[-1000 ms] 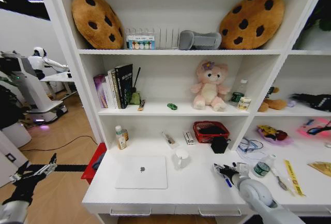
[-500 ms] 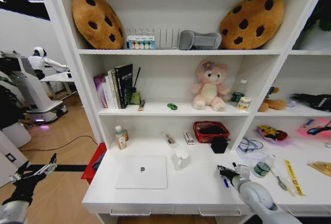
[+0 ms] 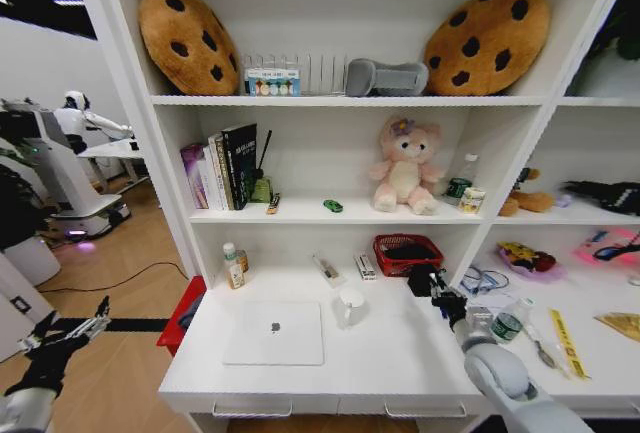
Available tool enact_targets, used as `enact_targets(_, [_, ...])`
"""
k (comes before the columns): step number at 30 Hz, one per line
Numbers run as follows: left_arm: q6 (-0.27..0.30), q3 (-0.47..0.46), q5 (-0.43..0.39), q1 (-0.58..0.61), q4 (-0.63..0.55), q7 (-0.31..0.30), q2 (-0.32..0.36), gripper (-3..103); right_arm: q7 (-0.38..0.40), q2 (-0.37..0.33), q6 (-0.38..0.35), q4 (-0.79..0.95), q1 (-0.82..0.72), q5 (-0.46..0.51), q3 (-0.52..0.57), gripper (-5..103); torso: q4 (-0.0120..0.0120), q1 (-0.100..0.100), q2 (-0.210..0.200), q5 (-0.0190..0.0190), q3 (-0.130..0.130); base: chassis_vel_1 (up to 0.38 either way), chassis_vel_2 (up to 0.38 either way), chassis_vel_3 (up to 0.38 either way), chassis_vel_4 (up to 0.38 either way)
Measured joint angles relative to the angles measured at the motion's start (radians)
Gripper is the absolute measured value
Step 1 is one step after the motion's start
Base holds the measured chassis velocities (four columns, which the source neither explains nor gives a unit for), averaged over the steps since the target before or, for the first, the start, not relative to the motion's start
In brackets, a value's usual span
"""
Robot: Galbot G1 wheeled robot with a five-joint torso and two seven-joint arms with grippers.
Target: Organize the objects on the table.
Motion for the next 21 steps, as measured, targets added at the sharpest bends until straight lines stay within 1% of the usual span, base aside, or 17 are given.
enact_targets(5, [0.0, 0.0, 0.0, 0.0, 0.0, 0.0, 0.0, 100, -0.001, -0.012, 0.008, -0.043, 0.068, 0.017, -0.017, 12, 0.0002, 0.0, 0.0, 0.0001, 0.0, 0.0, 0.0, 0.0, 0.0])
enact_targets(7, [0.0, 0.0, 0.0, 0.0, 0.0, 0.0, 0.0, 100, 0.003, -0.019, 0.006, -0.08, 0.12, 0.027, -0.028, 12, -0.0001, 0.0, 0.0, 0.0001, 0.0, 0.0, 0.0, 0.0, 0.0])
enact_targets(8, [0.0, 0.0, 0.0, 0.0, 0.0, 0.0, 0.0, 100, 0.004, -0.023, 0.005, -0.114, 0.162, 0.032, -0.041, 12, 0.0, 0.0, 0.0, 0.0, 0.0, 0.0, 0.0, 0.0, 0.0])
enact_targets(9, [0.0, 0.0, 0.0, 0.0, 0.0, 0.0, 0.0, 100, 0.004, -0.023, 0.005, -0.114, 0.162, 0.032, -0.041, 12, 0.0, 0.0, 0.0, 0.0, 0.0, 0.0, 0.0, 0.0, 0.0])
enact_targets(12, [0.0, 0.0, 0.0, 0.0, 0.0, 0.0, 0.0, 100, 0.001, -0.029, 0.009, -0.196, 0.244, 0.046, -0.065, 12, 0.0002, 0.0, 0.0, 0.0002, 0.0, 0.0, 0.0, 0.0, 0.0])
enact_targets(16, [0.0, 0.0, 0.0, 0.0, 0.0, 0.0, 0.0, 100, -0.002, -0.032, 0.012, -0.253, 0.296, 0.056, -0.084, 12, 0.0, 0.0, 0.0, -0.0001, 0.0, 0.0, 0.0, 0.0, 0.0])
enact_targets(18, [0.0, 0.0, 0.0, 0.0, 0.0, 0.0, 0.0, 100, -0.007, -0.031, 0.016, -0.308, 0.342, 0.061, -0.111, 12, 0.0, 0.0, 0.0, 0.0001, 0.0, 0.0, 0.0, 0.0, 0.0])
enact_targets(21, [0.0, 0.0, 0.0, 0.0, 0.0, 0.0, 0.0, 100, -0.011, -0.026, 0.022, -0.346, 0.379, 0.066, -0.141, 12, -0.0001, 0.0, 0.0, -0.0001, 0.0, 0.0, 0.0, 0.0, 0.0])
